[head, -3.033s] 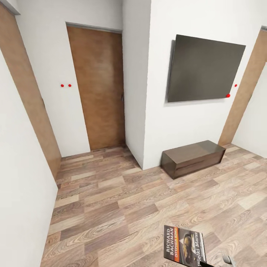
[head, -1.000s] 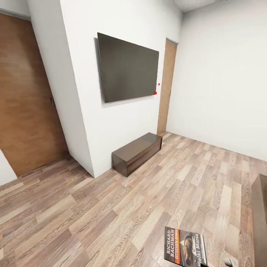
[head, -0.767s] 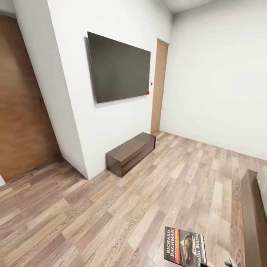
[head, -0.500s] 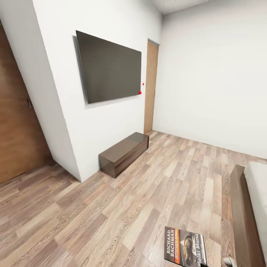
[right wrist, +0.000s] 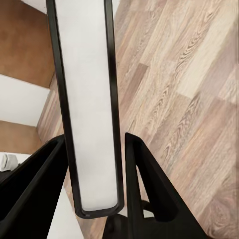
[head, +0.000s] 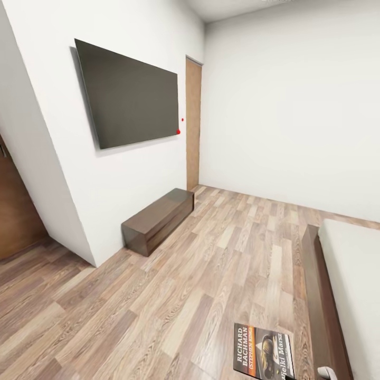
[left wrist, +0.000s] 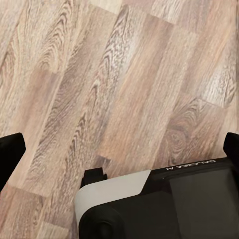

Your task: In the bedroom, move the book from the bed onto either nightstand, and place the two sandals side by side next to the bed.

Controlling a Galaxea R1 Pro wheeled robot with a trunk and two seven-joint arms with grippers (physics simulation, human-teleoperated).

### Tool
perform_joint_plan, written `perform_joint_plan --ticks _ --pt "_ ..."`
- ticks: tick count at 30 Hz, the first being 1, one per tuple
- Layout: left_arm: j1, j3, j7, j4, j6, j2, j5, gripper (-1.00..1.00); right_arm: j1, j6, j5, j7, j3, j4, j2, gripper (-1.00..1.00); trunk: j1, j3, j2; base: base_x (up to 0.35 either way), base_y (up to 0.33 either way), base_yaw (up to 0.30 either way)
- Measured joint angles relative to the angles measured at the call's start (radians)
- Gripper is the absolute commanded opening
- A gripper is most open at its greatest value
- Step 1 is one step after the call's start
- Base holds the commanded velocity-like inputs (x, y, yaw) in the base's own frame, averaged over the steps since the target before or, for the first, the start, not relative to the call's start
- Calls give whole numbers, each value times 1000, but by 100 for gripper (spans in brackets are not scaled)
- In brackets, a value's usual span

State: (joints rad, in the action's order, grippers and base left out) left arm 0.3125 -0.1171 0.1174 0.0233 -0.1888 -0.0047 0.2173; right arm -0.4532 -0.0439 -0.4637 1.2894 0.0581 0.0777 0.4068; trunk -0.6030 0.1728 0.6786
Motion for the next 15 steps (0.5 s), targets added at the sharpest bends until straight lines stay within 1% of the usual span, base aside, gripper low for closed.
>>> perform_joint_plan --ticks 3,9,12,15 --pt "0 0 0 0 0 0 1 100 0 0 0 1 1 0 0 -100 0 0 0 164 0 -253" --pt "0 0 0 0 0 -1 2 100 0 0 0 -1 -1 0 0 -100 0 0 0 265 0 -256" --pt "0 0 0 0 0 -1 2 100 0 0 0 -1 0 0 0 -100 0 0 0 111 0 -258" --pt "0 0 0 0 -1 -1 2 100 0 0 0 -1 0 0 0 -100 0 0 0 29 0 -258"
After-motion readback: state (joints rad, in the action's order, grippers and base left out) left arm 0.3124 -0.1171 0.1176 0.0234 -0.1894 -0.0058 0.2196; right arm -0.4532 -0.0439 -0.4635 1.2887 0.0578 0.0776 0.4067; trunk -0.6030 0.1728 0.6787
